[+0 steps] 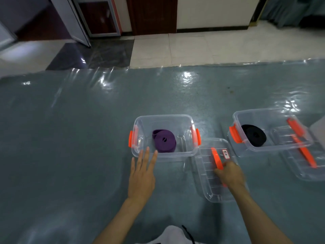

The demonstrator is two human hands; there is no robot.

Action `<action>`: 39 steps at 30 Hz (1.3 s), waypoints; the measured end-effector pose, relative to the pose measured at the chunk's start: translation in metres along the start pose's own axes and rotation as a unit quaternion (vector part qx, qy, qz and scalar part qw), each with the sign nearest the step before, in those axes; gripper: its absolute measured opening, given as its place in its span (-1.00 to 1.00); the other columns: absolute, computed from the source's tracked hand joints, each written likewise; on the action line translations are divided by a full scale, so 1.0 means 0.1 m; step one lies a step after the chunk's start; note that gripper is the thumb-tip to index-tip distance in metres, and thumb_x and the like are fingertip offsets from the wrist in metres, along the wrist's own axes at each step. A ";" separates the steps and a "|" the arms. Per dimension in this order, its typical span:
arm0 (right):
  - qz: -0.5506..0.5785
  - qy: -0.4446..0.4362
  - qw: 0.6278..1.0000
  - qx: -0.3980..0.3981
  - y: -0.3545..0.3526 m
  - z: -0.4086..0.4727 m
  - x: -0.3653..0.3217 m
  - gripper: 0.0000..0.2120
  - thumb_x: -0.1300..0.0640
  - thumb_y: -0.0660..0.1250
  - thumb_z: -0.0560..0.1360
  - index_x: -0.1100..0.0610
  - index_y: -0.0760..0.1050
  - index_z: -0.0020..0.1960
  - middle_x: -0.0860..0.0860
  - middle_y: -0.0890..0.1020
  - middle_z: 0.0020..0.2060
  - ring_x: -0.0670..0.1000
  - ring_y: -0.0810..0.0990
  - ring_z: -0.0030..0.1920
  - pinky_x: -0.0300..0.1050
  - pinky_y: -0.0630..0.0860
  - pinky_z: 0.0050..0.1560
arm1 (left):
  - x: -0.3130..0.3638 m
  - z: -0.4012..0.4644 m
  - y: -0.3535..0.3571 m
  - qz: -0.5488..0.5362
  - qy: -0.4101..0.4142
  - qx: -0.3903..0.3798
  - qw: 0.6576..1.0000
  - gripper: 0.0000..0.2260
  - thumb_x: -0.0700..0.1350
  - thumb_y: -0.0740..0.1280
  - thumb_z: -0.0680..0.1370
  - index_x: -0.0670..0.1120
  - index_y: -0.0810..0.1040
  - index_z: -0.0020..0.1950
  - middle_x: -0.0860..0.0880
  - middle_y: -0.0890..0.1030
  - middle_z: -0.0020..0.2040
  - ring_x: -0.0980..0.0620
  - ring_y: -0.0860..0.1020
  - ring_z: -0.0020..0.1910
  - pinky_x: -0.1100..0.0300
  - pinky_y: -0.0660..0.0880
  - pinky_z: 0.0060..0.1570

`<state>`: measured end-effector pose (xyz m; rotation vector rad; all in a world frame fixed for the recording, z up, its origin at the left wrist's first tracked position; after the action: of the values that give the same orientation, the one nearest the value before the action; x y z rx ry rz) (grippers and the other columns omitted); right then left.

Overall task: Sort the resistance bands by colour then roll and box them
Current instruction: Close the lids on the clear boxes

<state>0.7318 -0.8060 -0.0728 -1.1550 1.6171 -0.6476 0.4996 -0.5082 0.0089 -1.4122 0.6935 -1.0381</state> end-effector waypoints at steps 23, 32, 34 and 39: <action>0.003 -0.151 0.988 0.012 -0.64 -0.63 -0.98 -0.74 -0.07 0.56 0.32 -0.09 0.60 -0.03 -0.11 0.70 -0.20 0.02 0.69 -0.19 -0.09 0.58 -0.14 | -0.20 -0.10 -0.07 -0.091 0.009 -0.028 0.995 -0.43 0.11 0.20 0.74 -0.03 0.17 0.71 0.00 0.12 0.72 -0.03 0.10 0.71 -0.13 0.07 0.65; -0.150 -0.309 0.939 -0.007 -0.30 -0.34 -2.45 -0.69 -0.01 0.51 0.42 -0.01 0.64 0.14 0.04 0.65 0.12 0.18 0.69 0.07 -0.01 0.59 0.03 | -0.48 0.37 -0.19 -0.201 -0.079 0.046 0.975 -0.39 0.19 0.07 0.70 -0.14 0.29 0.65 -0.09 0.30 0.66 -0.12 0.27 0.64 -0.10 0.26 0.59; -0.166 -0.339 0.926 -0.019 -0.15 -0.29 -2.67 -0.63 -0.02 0.52 0.44 -0.02 0.59 0.22 0.03 0.59 0.15 0.18 0.67 0.09 0.01 0.59 0.03 | -0.52 0.54 -0.20 -0.232 -0.092 0.056 0.967 -0.37 0.22 0.04 0.71 -0.09 0.18 0.70 -0.03 0.17 0.71 -0.05 0.16 0.69 -0.04 0.18 0.64; -0.163 -0.394 0.904 -0.043 0.22 -0.30 -3.05 -0.60 0.06 0.49 0.43 0.02 0.54 0.25 0.04 0.54 0.15 0.18 0.61 0.12 0.05 0.59 0.01 | -0.73 0.87 -0.10 -0.311 -0.153 0.064 0.936 -0.37 0.29 -0.01 0.70 0.07 0.03 0.73 0.13 0.08 0.71 0.18 0.06 0.68 0.31 -0.03 0.55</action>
<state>0.7075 -0.5242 0.0463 -1.5163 0.7739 -0.2417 0.5445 -0.4029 0.0128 -1.6717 -0.0690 -1.2736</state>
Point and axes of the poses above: each hand's wrist, its own z-axis towards the middle knuckle, its own y-axis out of the palm, x = y × z, the point moved 10 cm from there along z, towards the middle knuckle
